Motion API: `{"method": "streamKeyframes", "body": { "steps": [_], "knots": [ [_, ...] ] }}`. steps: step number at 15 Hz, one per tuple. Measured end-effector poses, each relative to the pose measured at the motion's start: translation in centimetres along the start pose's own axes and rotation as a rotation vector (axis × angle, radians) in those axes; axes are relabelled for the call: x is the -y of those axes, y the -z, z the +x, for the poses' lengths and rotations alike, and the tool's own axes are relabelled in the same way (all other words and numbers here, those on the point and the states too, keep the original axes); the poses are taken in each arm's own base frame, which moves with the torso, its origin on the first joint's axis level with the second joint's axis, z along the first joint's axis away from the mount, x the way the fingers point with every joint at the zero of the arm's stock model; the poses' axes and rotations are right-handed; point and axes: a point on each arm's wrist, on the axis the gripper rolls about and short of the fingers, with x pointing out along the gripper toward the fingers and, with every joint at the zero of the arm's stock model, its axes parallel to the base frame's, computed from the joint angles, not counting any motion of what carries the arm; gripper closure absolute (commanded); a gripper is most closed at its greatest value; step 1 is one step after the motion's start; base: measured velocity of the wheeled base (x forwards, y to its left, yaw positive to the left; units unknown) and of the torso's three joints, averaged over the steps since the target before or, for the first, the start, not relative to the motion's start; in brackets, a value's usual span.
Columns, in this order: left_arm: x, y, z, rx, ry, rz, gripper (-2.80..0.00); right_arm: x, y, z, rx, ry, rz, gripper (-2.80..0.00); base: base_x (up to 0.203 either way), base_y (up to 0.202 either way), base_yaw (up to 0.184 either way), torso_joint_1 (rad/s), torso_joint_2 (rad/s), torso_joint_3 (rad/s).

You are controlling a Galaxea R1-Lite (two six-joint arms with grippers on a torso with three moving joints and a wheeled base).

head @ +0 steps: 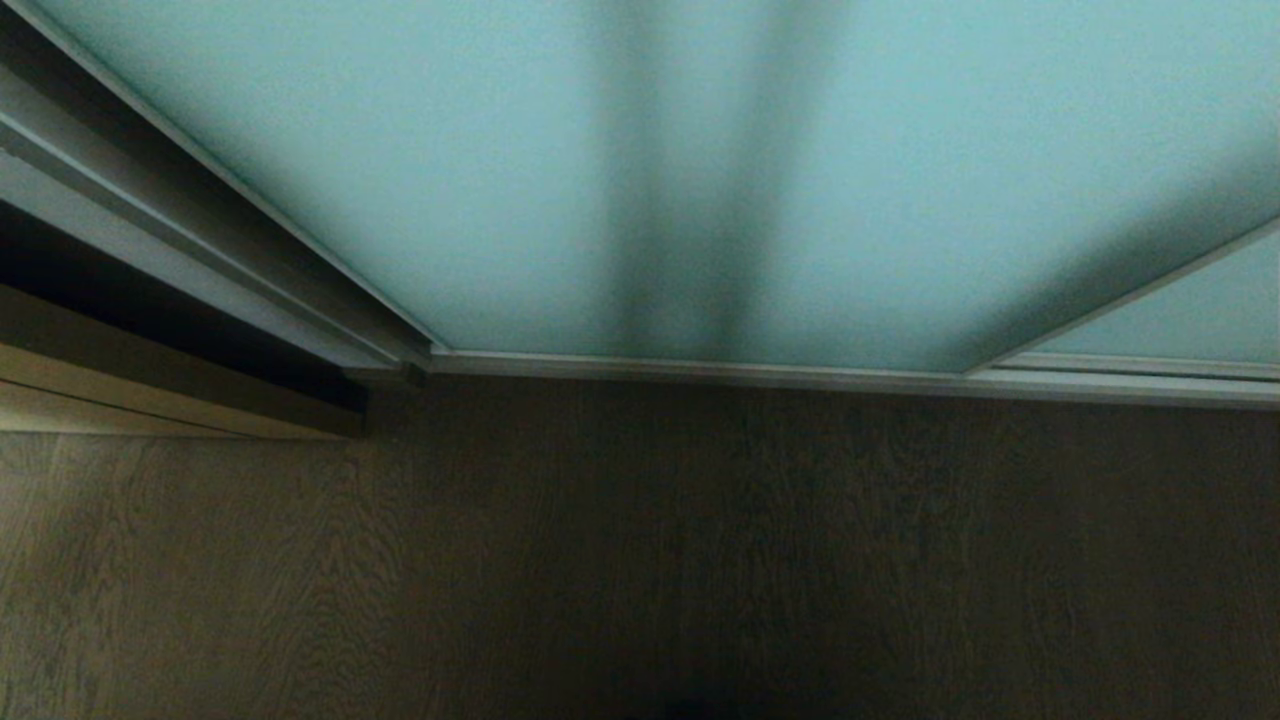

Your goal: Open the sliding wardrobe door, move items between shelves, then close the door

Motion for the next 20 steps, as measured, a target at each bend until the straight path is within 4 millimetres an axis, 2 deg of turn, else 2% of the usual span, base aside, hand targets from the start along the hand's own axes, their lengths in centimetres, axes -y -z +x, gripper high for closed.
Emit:
{"method": "streamKeyframes", "body": {
  "steps": [3,4,7,10,13,15,18,20],
  "knots": [
    [0.2,3.3,0.9,-0.042,-0.045,0.008,0.00,0.0,0.0,0.0,0.000,0.000,0.000,0.00,0.000,0.000,0.000,0.000,0.00,0.000],
    [0.3,3.8,1.1,-0.024,-0.048,-0.018,0.00,0.0,0.0,0.0,0.000,0.000,0.000,0.00,0.000,0.000,0.000,0.000,0.00,0.000],
    [0.5,4.3,1.2,-0.012,0.027,-0.158,0.00,0.0,0.0,0.0,0.000,0.000,0.000,0.00,0.000,0.000,0.000,0.000,0.00,0.000],
    [0.5,4.6,1.0,0.002,0.094,-0.132,0.00,0.0,0.0,0.0,0.000,0.000,0.000,0.00,0.000,0.000,0.000,0.000,0.00,0.000],
    [0.7,5.4,0.0,0.032,0.113,-0.108,0.00,0.0,0.0,0.0,0.000,0.000,0.000,0.00,0.000,0.000,0.000,0.000,0.00,0.000],
    [0.7,5.9,-0.9,0.036,0.088,-0.124,0.00,0.0,0.0,0.0,0.000,0.000,0.000,0.00,0.000,0.000,0.000,0.000,0.00,0.000],
    [0.6,6.5,-1.4,-0.001,-0.005,-0.244,0.00,0.0,0.0,0.0,0.000,0.000,0.000,0.00,0.000,0.000,0.000,0.000,0.00,0.000],
    [0.6,6.5,-1.6,0.008,-0.008,-0.159,0.00,0.0,0.0,0.0,0.000,0.000,0.000,0.00,0.000,0.000,0.000,0.000,0.00,0.000]
  ]
}}
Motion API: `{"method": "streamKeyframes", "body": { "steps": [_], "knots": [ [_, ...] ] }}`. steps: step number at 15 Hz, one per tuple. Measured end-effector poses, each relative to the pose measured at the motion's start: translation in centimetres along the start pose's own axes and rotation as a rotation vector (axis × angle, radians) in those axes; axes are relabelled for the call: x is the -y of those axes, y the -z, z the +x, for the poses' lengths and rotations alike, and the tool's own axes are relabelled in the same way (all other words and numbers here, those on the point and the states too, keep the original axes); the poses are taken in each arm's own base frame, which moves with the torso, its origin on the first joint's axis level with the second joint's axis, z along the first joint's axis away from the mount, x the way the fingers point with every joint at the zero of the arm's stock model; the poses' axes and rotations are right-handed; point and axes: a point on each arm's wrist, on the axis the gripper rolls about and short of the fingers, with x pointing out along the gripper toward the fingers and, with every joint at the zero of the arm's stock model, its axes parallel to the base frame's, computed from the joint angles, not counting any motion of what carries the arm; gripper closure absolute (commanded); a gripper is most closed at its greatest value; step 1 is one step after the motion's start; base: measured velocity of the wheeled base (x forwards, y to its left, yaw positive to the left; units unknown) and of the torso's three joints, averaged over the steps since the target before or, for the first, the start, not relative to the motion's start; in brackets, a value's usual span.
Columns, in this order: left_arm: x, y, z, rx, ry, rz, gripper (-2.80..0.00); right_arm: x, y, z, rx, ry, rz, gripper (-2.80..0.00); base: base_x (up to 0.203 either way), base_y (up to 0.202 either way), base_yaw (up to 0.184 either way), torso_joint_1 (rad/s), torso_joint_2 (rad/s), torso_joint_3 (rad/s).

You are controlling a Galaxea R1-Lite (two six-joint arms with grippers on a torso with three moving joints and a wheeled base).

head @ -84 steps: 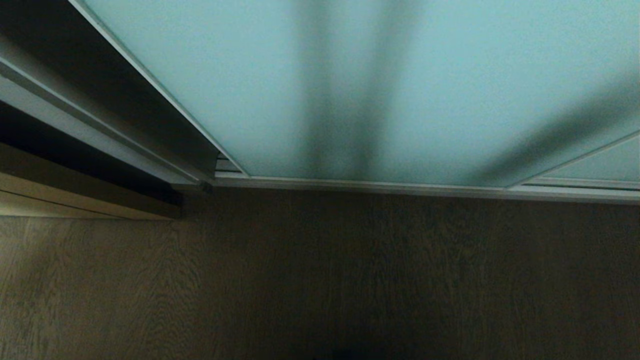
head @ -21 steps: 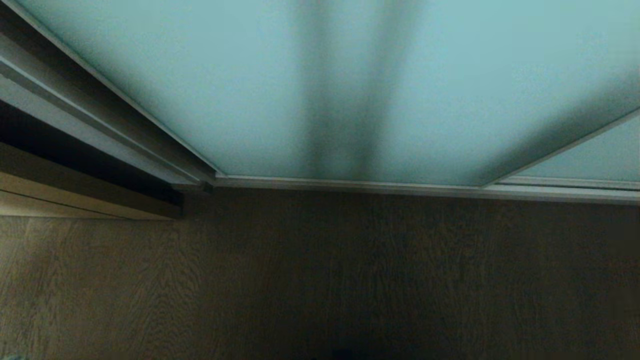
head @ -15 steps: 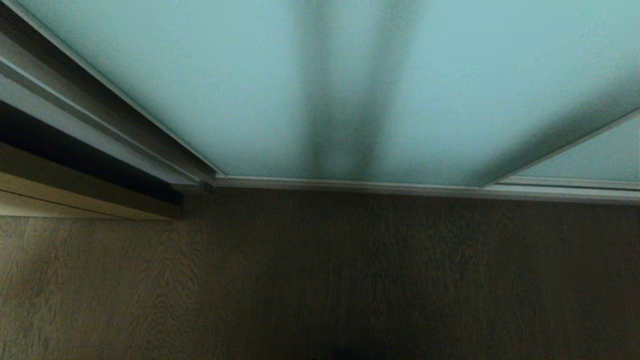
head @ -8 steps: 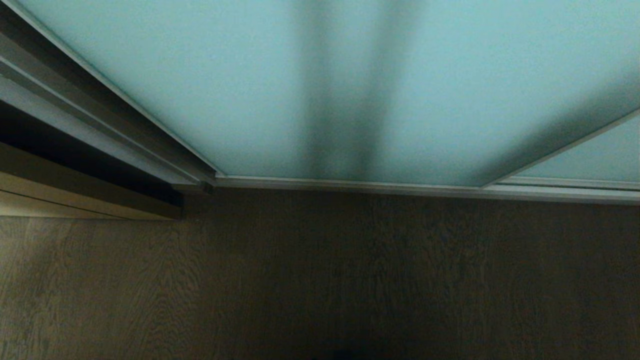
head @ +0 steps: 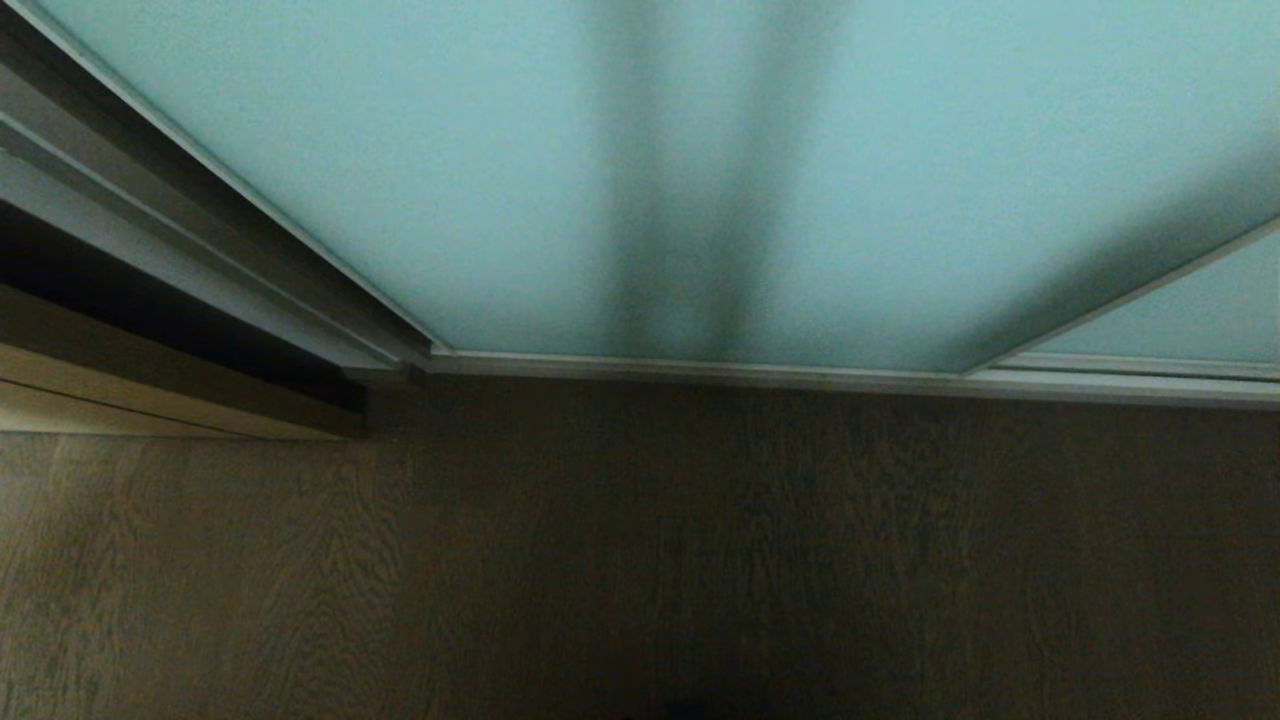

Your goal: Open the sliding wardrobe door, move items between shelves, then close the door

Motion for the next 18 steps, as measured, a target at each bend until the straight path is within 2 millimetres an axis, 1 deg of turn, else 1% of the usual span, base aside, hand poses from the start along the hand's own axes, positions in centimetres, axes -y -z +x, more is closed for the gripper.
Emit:
{"method": "streamKeyframes", "body": {
  "steps": [2,3,5,15,18],
  "knots": [
    [-0.01,0.26,0.07,0.005,0.002,0.119,0.00,0.00,0.00,0.00,0.000,0.000,0.000,0.00,0.000,0.000,0.000,0.000,0.00,0.000],
    [-0.02,0.33,0.08,0.006,-0.003,0.118,0.00,0.00,0.00,0.00,0.000,0.000,0.000,0.00,0.000,0.000,0.000,0.000,0.00,0.000],
    [-0.05,0.41,0.12,0.007,-0.015,0.062,0.00,0.00,0.00,0.00,0.000,0.000,0.000,0.00,0.000,0.000,0.000,0.000,0.00,0.000],
    [-0.05,0.51,0.14,0.002,-0.014,0.069,0.00,0.00,0.00,0.00,0.000,0.000,0.001,0.00,0.000,0.000,0.000,0.000,0.00,0.000],
    [-0.06,0.51,0.14,0.003,-0.021,0.037,0.00,0.00,0.00,0.00,0.000,-0.001,0.000,0.00,0.000,0.000,0.000,0.000,0.00,0.000]
  ]
}}
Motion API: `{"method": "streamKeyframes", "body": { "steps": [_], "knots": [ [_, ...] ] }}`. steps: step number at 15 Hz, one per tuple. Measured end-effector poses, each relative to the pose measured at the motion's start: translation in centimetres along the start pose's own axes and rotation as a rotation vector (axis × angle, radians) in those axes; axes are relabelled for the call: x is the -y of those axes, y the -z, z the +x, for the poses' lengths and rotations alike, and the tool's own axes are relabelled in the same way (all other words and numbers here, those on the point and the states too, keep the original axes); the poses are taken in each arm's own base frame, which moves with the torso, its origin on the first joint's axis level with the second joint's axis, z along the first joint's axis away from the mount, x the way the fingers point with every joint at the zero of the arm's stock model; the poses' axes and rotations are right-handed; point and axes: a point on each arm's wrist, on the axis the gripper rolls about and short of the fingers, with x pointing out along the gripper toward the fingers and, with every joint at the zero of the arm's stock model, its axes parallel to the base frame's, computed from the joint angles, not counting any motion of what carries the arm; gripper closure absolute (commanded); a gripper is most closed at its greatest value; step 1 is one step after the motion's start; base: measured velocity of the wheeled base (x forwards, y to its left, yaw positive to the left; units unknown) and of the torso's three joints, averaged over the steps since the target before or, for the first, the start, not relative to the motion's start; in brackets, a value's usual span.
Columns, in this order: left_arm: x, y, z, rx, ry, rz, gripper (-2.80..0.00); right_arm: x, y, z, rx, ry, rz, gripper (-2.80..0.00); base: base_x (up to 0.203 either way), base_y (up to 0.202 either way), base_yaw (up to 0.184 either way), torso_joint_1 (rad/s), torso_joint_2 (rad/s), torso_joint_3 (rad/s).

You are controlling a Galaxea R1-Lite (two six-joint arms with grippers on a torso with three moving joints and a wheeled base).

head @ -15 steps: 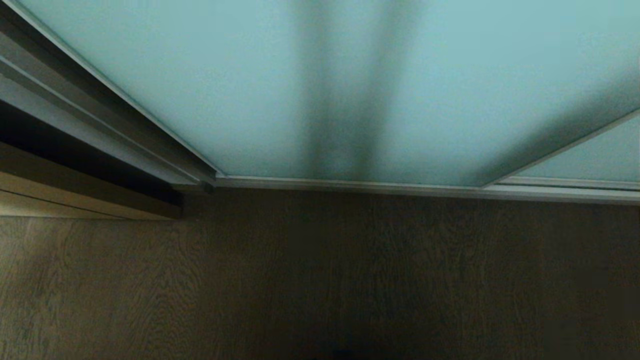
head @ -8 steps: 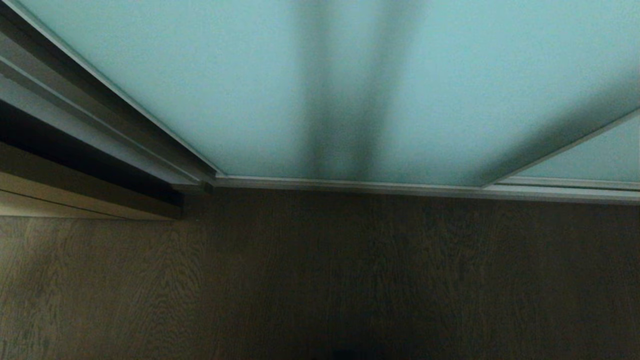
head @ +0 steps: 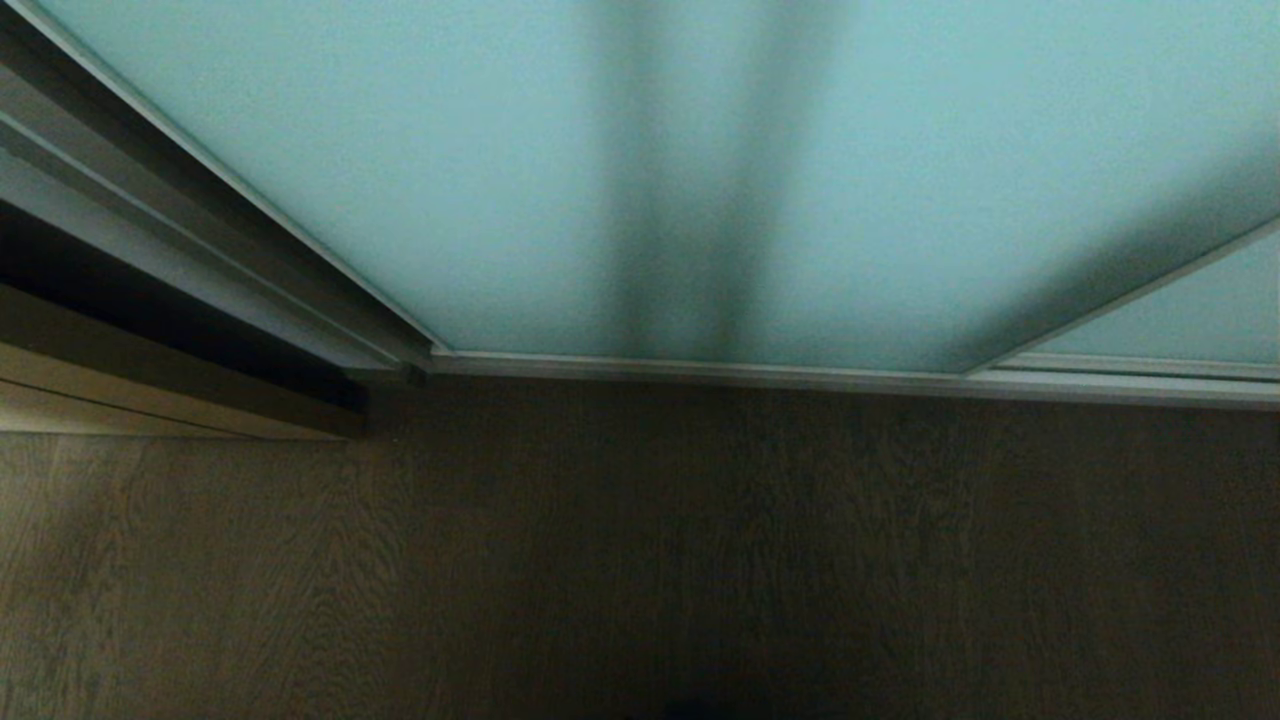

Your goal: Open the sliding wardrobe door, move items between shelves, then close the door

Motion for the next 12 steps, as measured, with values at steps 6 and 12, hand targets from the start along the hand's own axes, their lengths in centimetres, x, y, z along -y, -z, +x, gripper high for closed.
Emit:
{"method": "streamKeyframes", "body": {
  "steps": [6,12],
  "knots": [
    [-0.01,-0.02,0.00,0.001,-0.005,-0.004,0.00,0.00,0.00,0.00,0.000,0.000,0.000,0.00,0.000,0.000,0.000,0.000,0.00,0.000],
    [-0.02,-0.01,0.01,0.003,-0.007,-0.005,0.00,0.00,-0.01,0.00,0.001,0.000,0.026,0.00,0.000,0.000,0.000,0.000,0.00,0.000]
  ]
}}
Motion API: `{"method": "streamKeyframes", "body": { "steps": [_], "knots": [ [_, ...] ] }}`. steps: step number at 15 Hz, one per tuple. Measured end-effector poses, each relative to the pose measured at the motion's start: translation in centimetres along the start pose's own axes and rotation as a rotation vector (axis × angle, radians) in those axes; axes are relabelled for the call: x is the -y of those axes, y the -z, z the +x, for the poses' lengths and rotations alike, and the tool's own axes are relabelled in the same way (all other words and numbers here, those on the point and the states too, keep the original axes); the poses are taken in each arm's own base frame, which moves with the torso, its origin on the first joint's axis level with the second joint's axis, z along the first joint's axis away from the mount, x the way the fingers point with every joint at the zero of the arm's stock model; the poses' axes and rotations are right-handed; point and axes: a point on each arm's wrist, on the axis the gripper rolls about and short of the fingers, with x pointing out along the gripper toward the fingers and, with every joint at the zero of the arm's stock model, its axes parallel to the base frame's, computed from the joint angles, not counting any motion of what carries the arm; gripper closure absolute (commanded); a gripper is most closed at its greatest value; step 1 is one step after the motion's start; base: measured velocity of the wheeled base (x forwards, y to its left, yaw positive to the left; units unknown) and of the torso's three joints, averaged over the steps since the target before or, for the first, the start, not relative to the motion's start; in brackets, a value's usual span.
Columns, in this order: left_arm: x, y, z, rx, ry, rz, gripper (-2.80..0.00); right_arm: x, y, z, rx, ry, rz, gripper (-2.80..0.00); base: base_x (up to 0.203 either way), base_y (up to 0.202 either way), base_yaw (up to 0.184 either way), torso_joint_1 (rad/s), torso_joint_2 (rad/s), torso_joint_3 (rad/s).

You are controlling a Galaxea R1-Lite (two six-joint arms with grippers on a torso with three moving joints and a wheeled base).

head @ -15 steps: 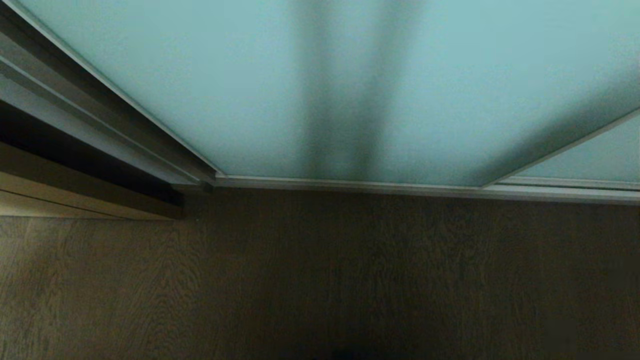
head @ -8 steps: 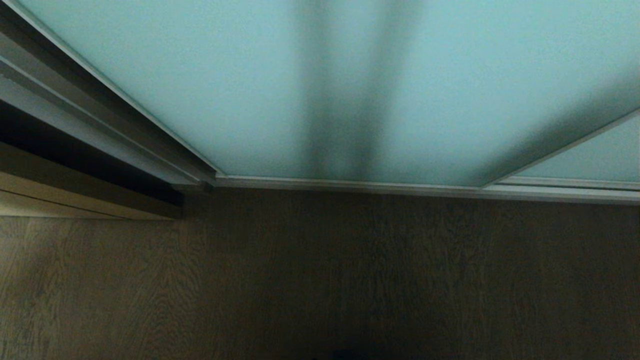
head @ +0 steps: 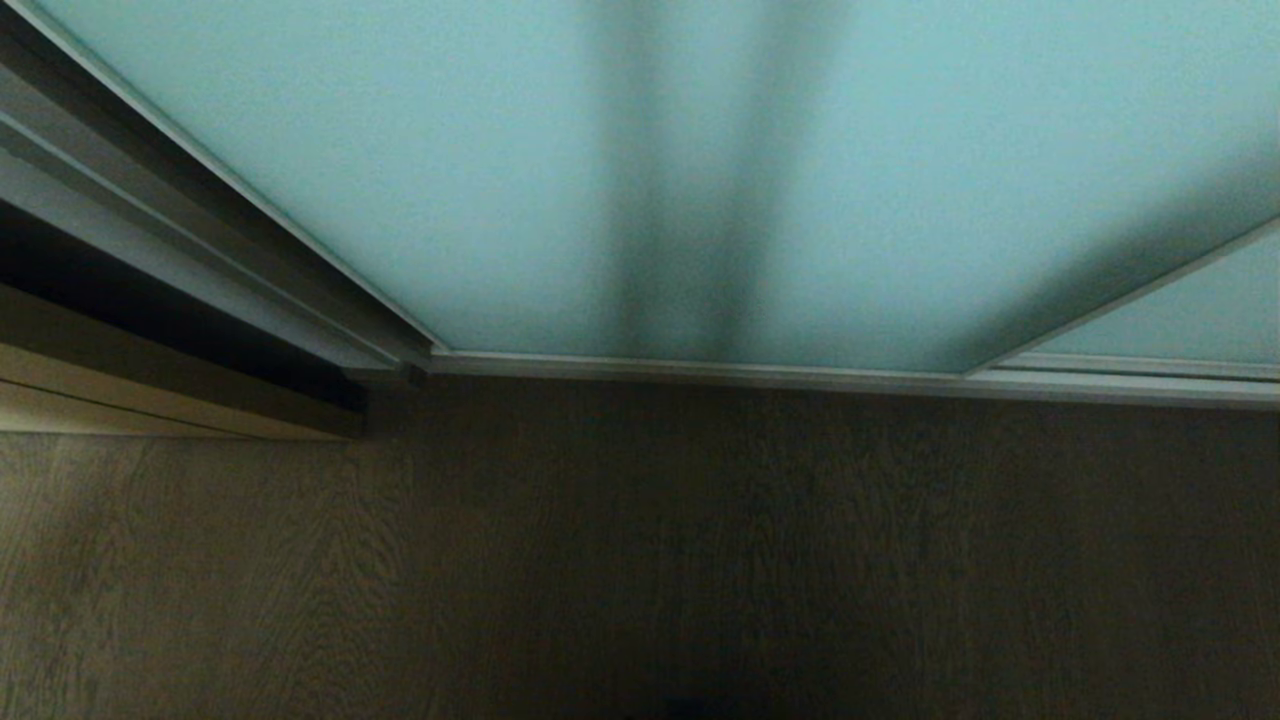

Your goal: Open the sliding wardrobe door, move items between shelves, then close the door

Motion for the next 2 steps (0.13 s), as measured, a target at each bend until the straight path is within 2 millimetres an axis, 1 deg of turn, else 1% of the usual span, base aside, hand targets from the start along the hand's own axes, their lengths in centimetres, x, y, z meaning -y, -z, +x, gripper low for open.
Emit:
{"method": "streamKeyframes", "body": {
  "steps": [2],
  "knots": [
    [0.00,0.00,0.00,0.000,0.000,-0.001,0.00,0.00,0.00,0.00,0.000,0.000,0.002,0.00,0.000,0.000,0.000,0.000,0.00,0.000]
  ]
}}
